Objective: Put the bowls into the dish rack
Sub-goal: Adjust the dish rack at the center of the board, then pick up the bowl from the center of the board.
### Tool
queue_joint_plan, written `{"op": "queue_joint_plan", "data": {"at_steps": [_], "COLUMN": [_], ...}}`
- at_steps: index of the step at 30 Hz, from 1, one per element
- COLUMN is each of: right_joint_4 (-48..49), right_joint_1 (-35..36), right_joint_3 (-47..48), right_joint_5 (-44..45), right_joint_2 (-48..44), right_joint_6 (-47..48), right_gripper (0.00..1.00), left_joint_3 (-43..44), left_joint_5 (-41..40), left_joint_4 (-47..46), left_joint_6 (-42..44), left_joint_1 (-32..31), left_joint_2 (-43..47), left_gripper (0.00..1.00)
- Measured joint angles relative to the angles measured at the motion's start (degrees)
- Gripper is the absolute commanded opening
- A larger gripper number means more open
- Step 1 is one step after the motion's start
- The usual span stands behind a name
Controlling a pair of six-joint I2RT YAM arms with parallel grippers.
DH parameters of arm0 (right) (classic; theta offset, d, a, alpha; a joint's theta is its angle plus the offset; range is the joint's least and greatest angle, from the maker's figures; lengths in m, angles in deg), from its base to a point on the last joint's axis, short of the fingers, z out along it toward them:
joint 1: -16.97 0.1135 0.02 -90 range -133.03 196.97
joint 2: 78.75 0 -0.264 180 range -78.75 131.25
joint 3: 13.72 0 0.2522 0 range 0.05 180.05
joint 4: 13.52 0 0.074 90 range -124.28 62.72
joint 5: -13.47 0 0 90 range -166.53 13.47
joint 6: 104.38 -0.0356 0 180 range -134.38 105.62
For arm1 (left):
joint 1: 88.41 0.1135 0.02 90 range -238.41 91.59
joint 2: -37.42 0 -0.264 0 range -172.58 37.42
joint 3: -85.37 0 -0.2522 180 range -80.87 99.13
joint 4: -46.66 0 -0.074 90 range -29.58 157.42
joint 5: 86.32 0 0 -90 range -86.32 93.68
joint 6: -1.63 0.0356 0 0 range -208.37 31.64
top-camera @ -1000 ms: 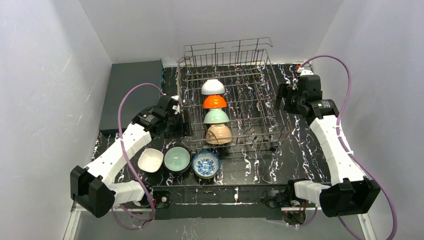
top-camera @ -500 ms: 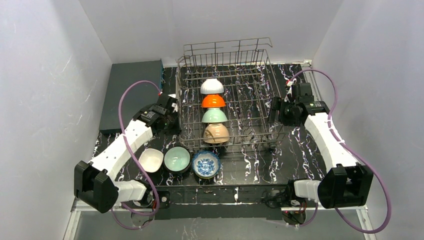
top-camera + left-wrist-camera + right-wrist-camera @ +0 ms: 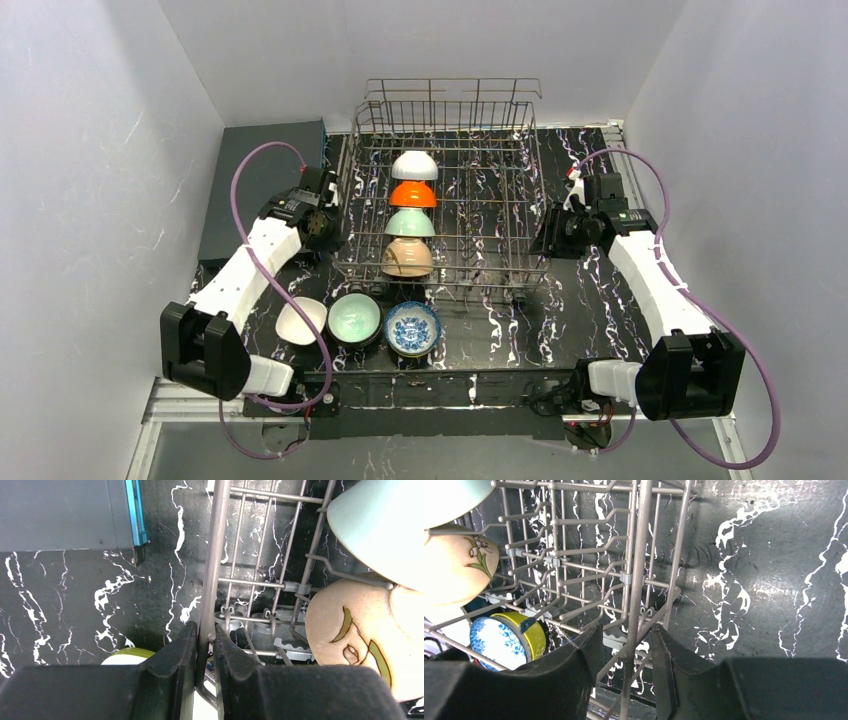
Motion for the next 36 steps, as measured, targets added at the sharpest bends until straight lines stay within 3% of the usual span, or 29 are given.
{"op": "queue_joint_plan", "data": {"at_steps": [3,9,17,23,27,36], "right_joint_4": [0.5,2.3,4.8,6.0,6.4,7.7], "right_joint_1": [0.0,0.0,0.1,0.1,0.1,0.1], "right_joint_3": [-0.3,-0.9,-0.9,-0.9,-0.9,-2.4], "right_joint_5": [-1.5,-5.7,-6.9,-7.6,-8.2,-8.4], "right_joint_2": [0.0,-0.5,-2.8,-3.8,-4.4,-6.6], "right_joint_6": [0.0,-0.1,-0.1,-0.3,-0.8,-1.9], "right_gripper": [0.59,0.84,0.94,0.95,0.95,0.97], "left_joint_3": [0.3,0.7,0.9,-3.1,-9.1,-20.2], "left_joint_5": [-0.4,-1.6,-2.0,4.4,11.1,24.0], "left_joint_4": [0.0,-0.3,-2.3,-2.3,-1.5,-0.3], "left_joint_6": [1.4,3.2,4.9,3.5,-1.8,-17.2], "left_joint_1": [0.7,0.9,1.0,1.0,1.0,0.9], "left_joint_2": [-0.3,0.8,15.0,27.0,33.5,38.8], "left_gripper": [0.09,0.53,0.86,0.87,0.86,0.77]}}
